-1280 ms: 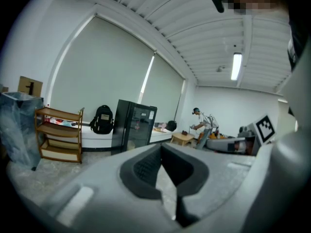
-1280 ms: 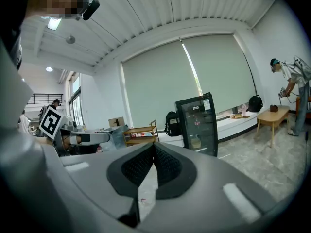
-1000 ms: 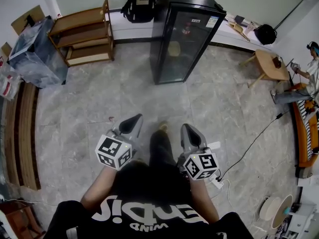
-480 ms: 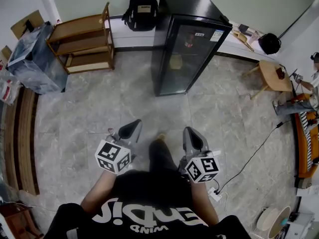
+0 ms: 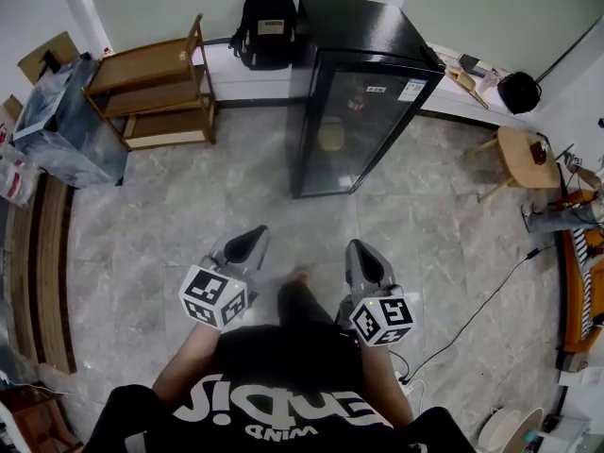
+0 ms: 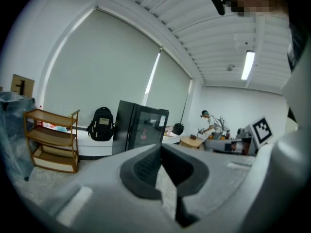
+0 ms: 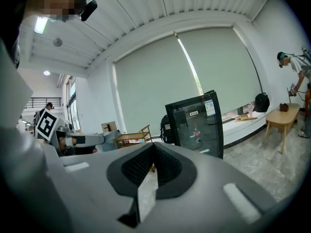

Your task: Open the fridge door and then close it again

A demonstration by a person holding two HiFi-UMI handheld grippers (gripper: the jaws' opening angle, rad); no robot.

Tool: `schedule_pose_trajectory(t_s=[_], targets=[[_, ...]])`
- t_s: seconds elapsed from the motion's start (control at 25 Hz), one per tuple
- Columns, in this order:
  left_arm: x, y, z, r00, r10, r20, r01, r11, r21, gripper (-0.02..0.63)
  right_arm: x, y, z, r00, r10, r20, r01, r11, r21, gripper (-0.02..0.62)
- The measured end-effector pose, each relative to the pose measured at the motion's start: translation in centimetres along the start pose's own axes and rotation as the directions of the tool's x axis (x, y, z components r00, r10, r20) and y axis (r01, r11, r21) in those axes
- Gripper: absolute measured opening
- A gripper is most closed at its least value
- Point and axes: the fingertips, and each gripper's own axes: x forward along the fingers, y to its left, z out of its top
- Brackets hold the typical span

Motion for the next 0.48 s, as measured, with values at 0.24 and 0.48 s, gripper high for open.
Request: schedule_pose_trajectory(t_s=[0.24,0.48], targets=[[5.5,1.2,2.7,1.0,0.027,0.015,-0.026,1.0,-0.006,0.002,3.6,-4.7,3.2,1.0,0.018,-0.005,-0.018,1.0,-0.006,-0.003],[9.7,2.4,4.0,0.998,0.059,0.022,-0.059,0.998,-0.007,0.002,7.0,-8.7,5.2,0.999,0.044,-0.012,-0.044,0.999,-0.015,-0.003]])
